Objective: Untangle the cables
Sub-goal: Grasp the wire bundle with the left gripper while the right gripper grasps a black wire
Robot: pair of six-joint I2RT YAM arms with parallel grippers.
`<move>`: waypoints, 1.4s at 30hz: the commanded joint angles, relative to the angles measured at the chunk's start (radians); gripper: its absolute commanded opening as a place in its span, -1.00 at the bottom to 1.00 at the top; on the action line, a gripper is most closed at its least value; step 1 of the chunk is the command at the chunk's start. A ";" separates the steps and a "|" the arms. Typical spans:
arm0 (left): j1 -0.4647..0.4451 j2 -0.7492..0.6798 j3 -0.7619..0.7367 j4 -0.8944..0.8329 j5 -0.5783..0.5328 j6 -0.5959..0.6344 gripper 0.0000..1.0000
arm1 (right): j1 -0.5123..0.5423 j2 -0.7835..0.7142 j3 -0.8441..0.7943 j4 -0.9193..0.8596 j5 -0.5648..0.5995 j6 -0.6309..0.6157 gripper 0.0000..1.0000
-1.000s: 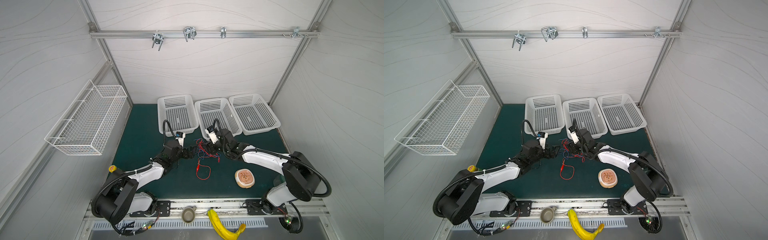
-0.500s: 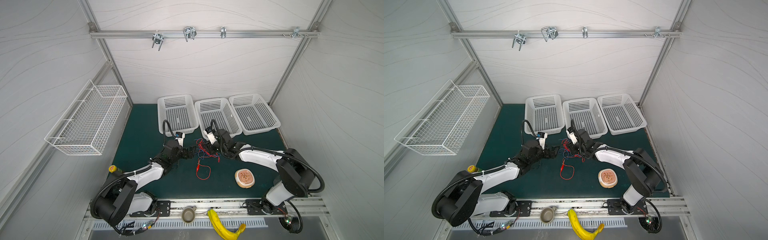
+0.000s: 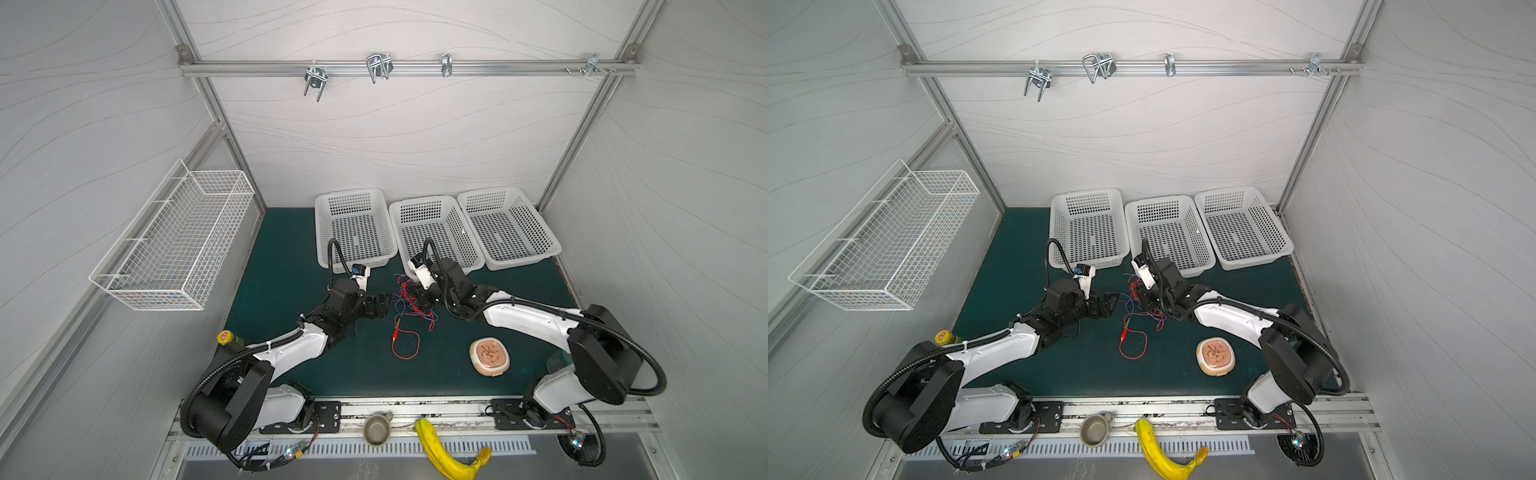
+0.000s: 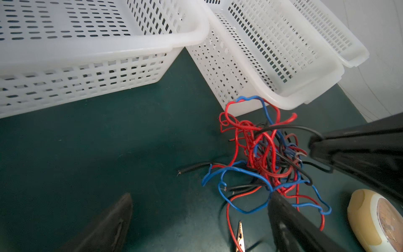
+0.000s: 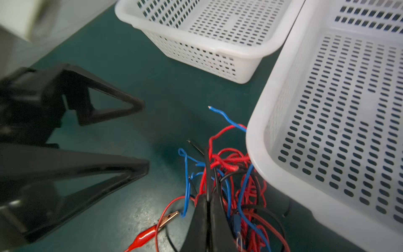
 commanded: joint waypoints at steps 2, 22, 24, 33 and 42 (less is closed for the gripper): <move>-0.006 -0.006 0.044 0.034 0.008 -0.007 0.95 | 0.011 -0.132 0.032 -0.029 0.000 -0.033 -1.00; -0.009 -0.171 0.044 0.032 0.133 0.020 0.99 | 0.017 -0.197 0.144 -0.056 -0.094 0.002 -1.00; -0.014 -0.179 0.043 0.040 0.161 0.024 0.99 | 0.022 -0.186 0.153 -0.055 -0.104 0.009 -1.00; -0.053 -0.128 0.040 0.066 0.089 0.016 0.93 | 0.033 -0.194 0.168 -0.024 -0.154 0.033 -1.00; -0.056 -0.055 0.031 0.200 0.031 -0.046 0.84 | 0.044 -0.214 0.162 -0.007 -0.226 0.073 -1.00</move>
